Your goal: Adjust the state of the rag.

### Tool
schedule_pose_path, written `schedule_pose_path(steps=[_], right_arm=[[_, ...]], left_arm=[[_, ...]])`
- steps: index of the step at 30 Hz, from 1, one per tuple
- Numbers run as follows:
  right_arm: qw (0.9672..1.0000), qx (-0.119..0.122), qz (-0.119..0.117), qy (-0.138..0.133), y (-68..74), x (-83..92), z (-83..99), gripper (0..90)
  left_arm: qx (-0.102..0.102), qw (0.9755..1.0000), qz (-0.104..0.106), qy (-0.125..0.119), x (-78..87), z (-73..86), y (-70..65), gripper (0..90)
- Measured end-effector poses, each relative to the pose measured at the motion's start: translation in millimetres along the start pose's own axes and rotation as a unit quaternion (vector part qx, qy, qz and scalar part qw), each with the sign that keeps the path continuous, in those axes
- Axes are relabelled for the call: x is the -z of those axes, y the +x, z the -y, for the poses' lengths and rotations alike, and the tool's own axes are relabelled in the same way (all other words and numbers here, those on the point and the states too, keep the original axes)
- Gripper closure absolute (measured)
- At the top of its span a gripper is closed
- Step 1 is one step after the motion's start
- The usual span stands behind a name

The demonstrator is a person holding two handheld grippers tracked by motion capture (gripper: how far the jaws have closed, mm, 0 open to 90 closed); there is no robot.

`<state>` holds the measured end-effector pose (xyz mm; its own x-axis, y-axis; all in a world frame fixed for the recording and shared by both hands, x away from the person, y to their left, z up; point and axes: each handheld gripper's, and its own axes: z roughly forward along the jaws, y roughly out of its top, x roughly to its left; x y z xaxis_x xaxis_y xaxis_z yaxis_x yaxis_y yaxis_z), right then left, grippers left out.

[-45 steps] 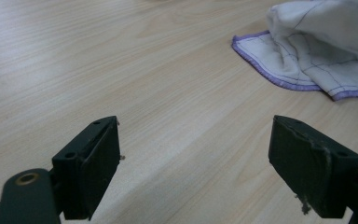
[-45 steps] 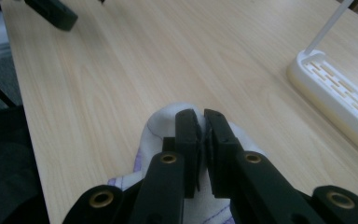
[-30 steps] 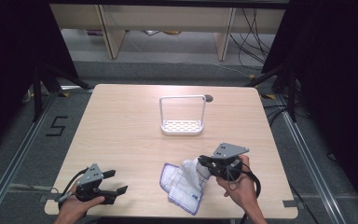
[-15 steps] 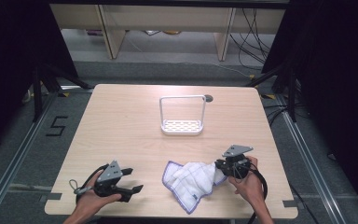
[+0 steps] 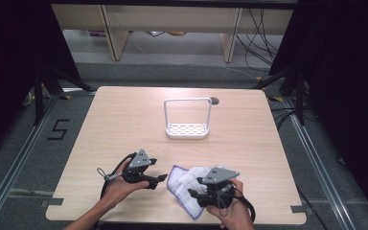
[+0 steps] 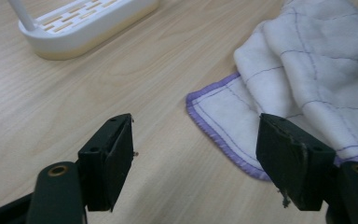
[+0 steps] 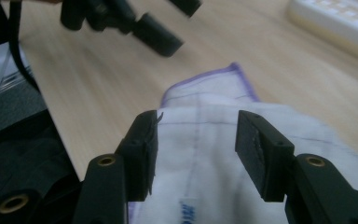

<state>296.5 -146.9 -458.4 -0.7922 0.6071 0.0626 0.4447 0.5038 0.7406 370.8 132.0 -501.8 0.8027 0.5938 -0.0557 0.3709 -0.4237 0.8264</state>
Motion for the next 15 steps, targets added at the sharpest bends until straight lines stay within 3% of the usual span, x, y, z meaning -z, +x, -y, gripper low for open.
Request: schedule_pose_path(steps=[2,4,7,10,11,14,15], right_arm=[[0.9999,-0.003,-0.010,0.010,3.8,-4.2,1.8,50.0],[0.9996,0.009,-0.017,0.023,10.0,-13.1,7.1,50.0],[0.9994,0.018,-0.012,0.027,13.3,-20.3,13.9,50.0],[0.9992,0.019,-0.009,0.033,15.0,-23.0,17.9,50.0],[0.9984,0.024,-0.011,0.050,16.8,-25.3,21.6,49.6],[0.9976,0.031,0.000,0.062,18.7,-30.2,26.8,49.5],[0.9959,0.059,0.006,0.068,17.1,-35.2,30.8,53.0]], left_arm=[[0.002,1.0000,-0.002,0.002,0.3,1.1,1.1,26.6],[-0.004,0.9999,-0.003,0.013,0.8,4.2,5.1,26.6],[0.005,0.9999,0.002,0.009,-1.6,5.0,3.4,26.5],[0.001,0.9999,0.007,0.010,-2.4,4.9,1.9,26.1],[-0.003,0.9999,0.009,0.014,-3.0,4.3,1.4,26.0],[0.001,0.9999,0.012,0.010,-5.0,3.3,0.2,25.9],[0.000,0.9999,0.013,0.010,-6.6,2.2,-0.7,25.8]])
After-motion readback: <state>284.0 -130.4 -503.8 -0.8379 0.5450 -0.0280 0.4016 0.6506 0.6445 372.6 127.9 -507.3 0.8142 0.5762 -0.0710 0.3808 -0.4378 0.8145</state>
